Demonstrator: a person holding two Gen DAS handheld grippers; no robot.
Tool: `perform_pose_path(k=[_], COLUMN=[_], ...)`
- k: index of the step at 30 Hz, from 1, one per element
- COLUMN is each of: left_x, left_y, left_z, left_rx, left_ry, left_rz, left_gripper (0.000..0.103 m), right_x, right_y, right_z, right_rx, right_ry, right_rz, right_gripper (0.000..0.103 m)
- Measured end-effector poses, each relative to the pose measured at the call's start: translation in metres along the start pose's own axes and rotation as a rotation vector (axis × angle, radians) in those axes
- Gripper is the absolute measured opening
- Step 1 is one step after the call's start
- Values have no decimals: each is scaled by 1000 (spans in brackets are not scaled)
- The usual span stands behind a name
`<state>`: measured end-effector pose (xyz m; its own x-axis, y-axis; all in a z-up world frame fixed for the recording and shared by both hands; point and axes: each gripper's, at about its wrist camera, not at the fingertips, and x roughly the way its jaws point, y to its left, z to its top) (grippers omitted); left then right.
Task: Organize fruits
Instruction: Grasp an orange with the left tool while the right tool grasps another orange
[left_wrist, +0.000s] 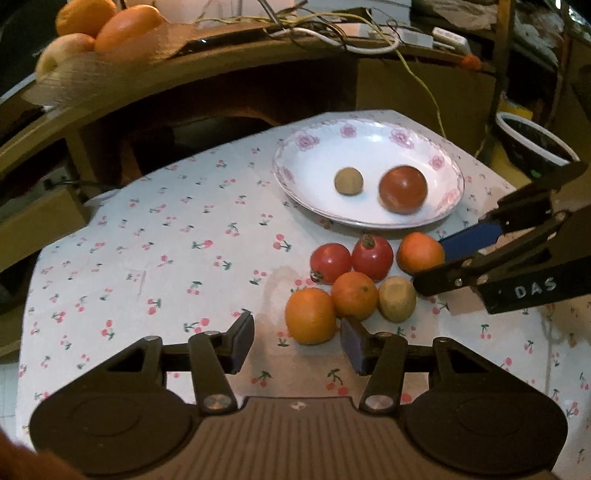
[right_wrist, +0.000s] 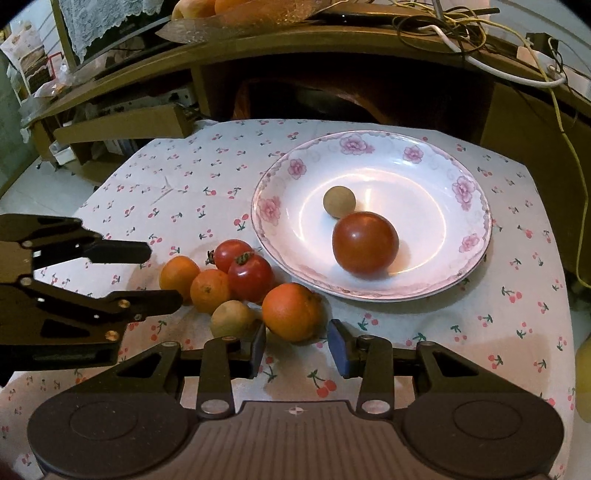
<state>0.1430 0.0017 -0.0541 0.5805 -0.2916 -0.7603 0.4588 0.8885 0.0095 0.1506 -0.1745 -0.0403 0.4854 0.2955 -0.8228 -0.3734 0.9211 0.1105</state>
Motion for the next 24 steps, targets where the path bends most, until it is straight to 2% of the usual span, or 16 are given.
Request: perform_pose_path(k=[8, 10, 13, 18, 19, 20, 24], left_x=[7, 6, 4, -4, -6, -7, -9], left_y=[-6, -6, -7, -5, -5, -4, -4], left_z=[2, 2, 1, -4, -5, -6, -7], left_rx=[-9, -15, 1, -3, -3, -3, -10], left_ry=[-11, -9, -4, 7, 6, 5, -1], left_rz=[-15, -27, -25, -35, -38, -40, -51], left_gripper=[48, 41, 36, 35, 35, 35, 35], right_x=[-1, -2, -2, -2, -2, -3, -3], right_y=[-4, -5, -5, -5, -5, -5, -1], right_z=[0, -2, -1, -1, -1, 0, 2], right_rx=[-1, -2, 0, -2, 1, 5, -2], right_ry=[6, 1, -3, -7, -5, -5, -11], right_rz=[20, 21, 23, 22, 22, 27, 32], right_gripper=[39, 39, 39, 39, 38, 32, 31])
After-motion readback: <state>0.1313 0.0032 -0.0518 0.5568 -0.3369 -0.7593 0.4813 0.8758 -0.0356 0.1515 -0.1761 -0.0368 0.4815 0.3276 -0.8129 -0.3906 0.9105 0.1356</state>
